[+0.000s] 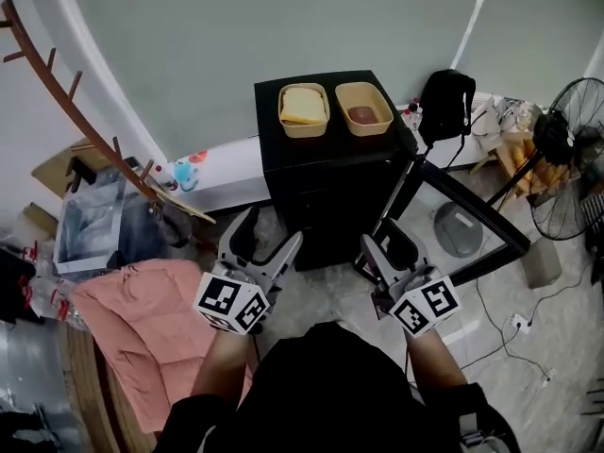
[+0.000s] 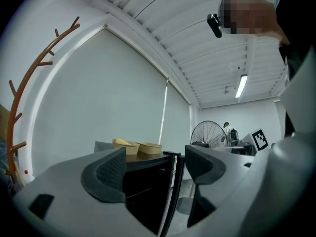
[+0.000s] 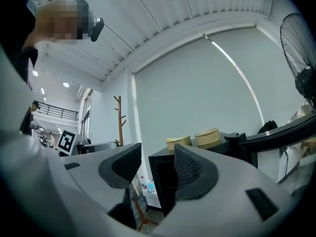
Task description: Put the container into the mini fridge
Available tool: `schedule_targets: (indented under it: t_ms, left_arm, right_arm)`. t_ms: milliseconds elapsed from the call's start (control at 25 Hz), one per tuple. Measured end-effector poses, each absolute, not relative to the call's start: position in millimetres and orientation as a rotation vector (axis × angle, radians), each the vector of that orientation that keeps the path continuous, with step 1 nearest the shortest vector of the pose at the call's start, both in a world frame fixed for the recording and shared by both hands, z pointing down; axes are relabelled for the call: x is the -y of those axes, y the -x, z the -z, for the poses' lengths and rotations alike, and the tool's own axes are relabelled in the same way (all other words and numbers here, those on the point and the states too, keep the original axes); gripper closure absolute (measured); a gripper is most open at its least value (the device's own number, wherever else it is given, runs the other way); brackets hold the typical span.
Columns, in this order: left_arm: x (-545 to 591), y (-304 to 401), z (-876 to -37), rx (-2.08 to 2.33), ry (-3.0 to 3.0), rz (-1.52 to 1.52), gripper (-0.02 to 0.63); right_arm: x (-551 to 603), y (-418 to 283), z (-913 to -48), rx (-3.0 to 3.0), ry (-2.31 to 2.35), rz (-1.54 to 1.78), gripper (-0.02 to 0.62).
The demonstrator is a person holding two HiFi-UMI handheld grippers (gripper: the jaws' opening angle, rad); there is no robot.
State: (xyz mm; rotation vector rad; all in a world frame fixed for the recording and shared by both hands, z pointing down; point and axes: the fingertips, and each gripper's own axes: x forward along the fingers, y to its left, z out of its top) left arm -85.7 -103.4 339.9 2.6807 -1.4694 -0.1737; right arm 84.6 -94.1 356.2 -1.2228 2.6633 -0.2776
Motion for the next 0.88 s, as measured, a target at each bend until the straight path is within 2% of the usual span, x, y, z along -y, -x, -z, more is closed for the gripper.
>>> schedule_targets:
  t_ms: [280,600,880]
  left_arm:
    - [144,62,-341,1.475,-2.704,0.053,0.219]
    - [179,56,-340,1.5,-2.779,-0.124,0.287]
    - [208,48,-347,1.356,-2.842,-0.287,0.287]
  right_arm:
    - [132,-95,-353,-2.696,1.097,0.291,0.391]
    - [151,-100,-355,-2.739,1.039,0.297,0.411]
    - [175,-90,-358,-2.742,1.085,0.317,0.416]
